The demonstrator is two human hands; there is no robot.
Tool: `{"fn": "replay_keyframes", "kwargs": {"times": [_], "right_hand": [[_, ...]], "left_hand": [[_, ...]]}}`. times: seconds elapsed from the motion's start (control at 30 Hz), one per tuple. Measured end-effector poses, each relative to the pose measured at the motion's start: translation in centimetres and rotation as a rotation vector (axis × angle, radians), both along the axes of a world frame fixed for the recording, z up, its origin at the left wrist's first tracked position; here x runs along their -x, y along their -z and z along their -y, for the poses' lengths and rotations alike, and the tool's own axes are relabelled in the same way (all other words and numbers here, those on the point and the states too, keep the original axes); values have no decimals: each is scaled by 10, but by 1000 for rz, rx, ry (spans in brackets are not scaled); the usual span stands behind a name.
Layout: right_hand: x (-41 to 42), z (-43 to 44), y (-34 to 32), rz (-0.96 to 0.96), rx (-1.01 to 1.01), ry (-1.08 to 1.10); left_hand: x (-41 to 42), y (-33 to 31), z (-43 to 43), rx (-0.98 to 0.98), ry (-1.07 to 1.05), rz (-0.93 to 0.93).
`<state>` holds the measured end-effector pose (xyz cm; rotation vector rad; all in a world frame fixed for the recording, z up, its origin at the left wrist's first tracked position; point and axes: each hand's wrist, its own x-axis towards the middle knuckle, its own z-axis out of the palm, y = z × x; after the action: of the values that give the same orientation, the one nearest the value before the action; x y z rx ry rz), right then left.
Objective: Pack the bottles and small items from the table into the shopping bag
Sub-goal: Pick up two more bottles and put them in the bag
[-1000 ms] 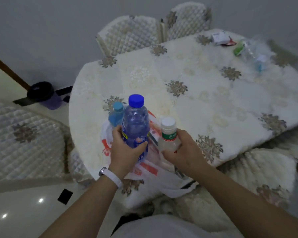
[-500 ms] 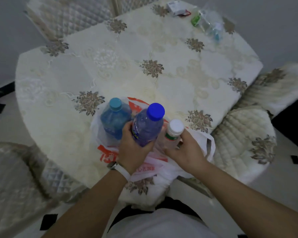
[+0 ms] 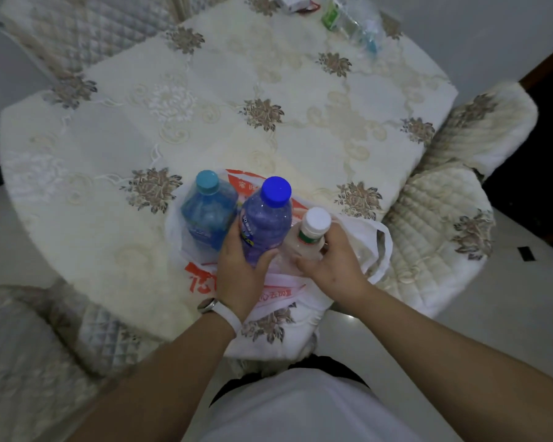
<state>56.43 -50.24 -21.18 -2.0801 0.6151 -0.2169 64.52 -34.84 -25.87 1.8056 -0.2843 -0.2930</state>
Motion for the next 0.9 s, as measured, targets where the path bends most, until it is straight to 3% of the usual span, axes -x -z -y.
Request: {"fn": "replay_keyframes", "kwargs": {"times": [0.17,0.43,0.6,0.9], "right_hand": [[-10,-2,8,-6,-18,36],[-8,3,14,-5,17,-34],[-1,7,10,-5,5,-113],[50,38,-14,-85,358,-245]], "left_hand": [[12,3,-18,-137,-46,113],[12,8,-18,-221,-110,21],[28,-1,-24,-242,-69,65],[65,-31,-11,-458,177,450]]}}
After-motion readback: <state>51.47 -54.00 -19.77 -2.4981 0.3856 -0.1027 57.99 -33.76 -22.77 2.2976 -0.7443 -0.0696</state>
